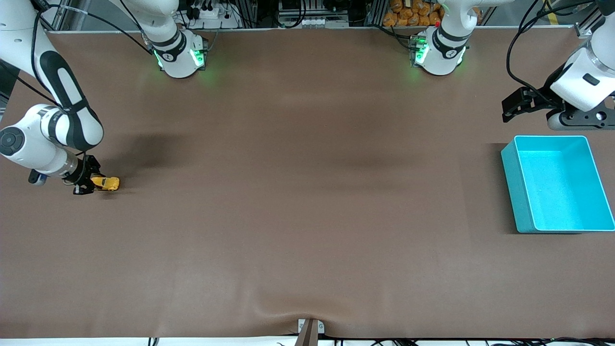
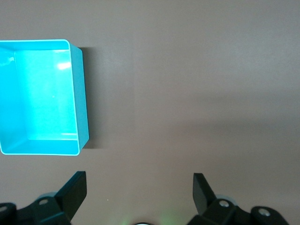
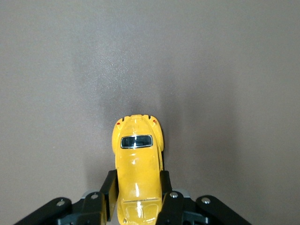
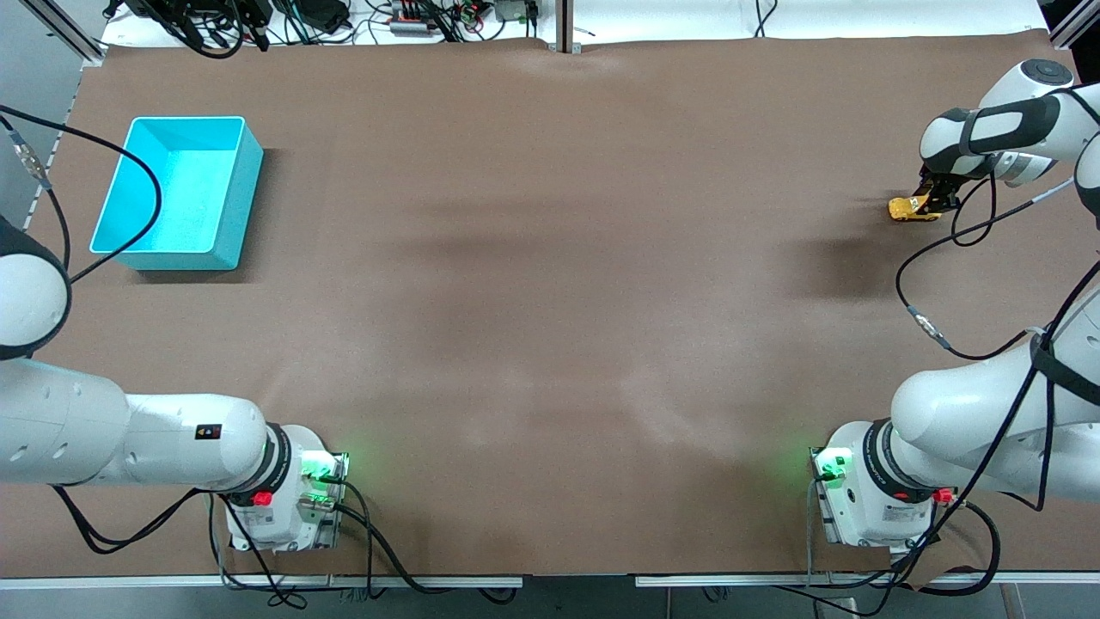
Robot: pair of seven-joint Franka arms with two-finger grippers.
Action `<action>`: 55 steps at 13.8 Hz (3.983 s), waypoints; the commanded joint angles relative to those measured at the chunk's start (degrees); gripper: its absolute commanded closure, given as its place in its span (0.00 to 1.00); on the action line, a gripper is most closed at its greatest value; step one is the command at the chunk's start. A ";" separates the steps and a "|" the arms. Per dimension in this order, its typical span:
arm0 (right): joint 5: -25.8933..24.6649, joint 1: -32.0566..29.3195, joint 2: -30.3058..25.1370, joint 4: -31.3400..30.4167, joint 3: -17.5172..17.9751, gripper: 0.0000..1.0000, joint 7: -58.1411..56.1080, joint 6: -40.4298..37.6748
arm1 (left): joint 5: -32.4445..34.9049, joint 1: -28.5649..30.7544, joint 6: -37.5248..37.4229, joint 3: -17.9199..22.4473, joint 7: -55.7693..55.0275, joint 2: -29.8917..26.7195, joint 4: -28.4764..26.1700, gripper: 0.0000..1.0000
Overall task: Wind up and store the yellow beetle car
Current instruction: 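Open the right gripper to release the wound car, then raise the right gripper away as the car drives toward the teal box, then lower the open left gripper onto the car beside the teal box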
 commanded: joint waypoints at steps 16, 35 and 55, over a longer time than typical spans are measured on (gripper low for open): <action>3.60 0.03 -3.58 34.88 5.84 0.00 -2.43 -51.53 | -0.41 0.50 0.06 -0.18 0.35 0.22 0.72 0.00; 3.86 7.41 -6.31 39.54 6.54 0.00 -21.16 -55.40 | -0.41 0.41 0.06 -0.18 0.35 0.22 0.63 0.00; 12.91 11.98 -20.63 38.04 7.25 0.00 -70.64 -64.89 | -0.32 8.84 2.76 -0.80 -17.99 3.04 -14.19 0.00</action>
